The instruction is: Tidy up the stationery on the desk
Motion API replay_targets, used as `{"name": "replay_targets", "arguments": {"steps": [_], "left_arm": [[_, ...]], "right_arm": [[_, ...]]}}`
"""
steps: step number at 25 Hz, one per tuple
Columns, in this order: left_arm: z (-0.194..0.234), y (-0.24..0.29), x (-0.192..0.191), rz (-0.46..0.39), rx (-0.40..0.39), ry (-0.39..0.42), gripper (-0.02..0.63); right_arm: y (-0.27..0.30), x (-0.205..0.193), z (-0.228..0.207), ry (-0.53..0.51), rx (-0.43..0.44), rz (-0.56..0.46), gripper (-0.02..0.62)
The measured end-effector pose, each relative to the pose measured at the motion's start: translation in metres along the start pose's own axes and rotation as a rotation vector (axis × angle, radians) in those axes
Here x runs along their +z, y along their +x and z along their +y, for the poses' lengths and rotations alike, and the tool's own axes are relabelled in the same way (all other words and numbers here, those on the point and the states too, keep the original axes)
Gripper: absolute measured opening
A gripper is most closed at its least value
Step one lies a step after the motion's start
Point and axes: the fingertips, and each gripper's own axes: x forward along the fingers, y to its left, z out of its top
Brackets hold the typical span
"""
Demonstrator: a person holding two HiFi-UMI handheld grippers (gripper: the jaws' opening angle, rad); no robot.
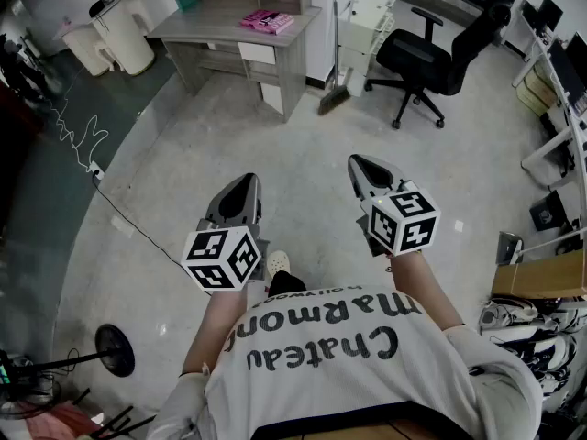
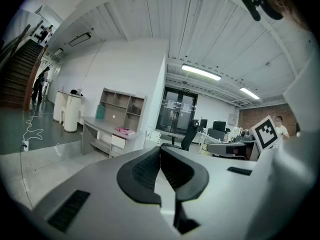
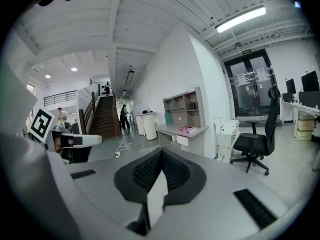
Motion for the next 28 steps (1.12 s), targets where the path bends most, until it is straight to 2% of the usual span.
{"name": "replay_targets", "arguments": {"steps": [10,14,19,24,28], "left_arm": [[0.057,0.04,0.021,-0.016,0.003,-0.023,0.017],[0.088,0.066,0.045,-0.034,-0.009,-0.011,0.017],[0.134,0.095,0.078,-0.047,-0.026,-0.016,0.017],[0.177,0.116,0.106,-0.054,-0.047,-0.008,0.017],[0.208,0.124,0.109,-0.053,-0.07,-0.003,0.017]], "right_arm": [[0.067,0.022,-0.006,0.008,-0.008,-0.01,0.012],[0.105,0.044,-0.011,0.077,-0.004,-0.042,0.012],[0.157,0.069,-0.007,0.244,0.047,-0.057,0.012],[0.207,0.089,-0.003,0.24,0.016,-0.06,0.012],[0.239,0.09,0.008,0.269,0.021,-0.063,0.012]]}}
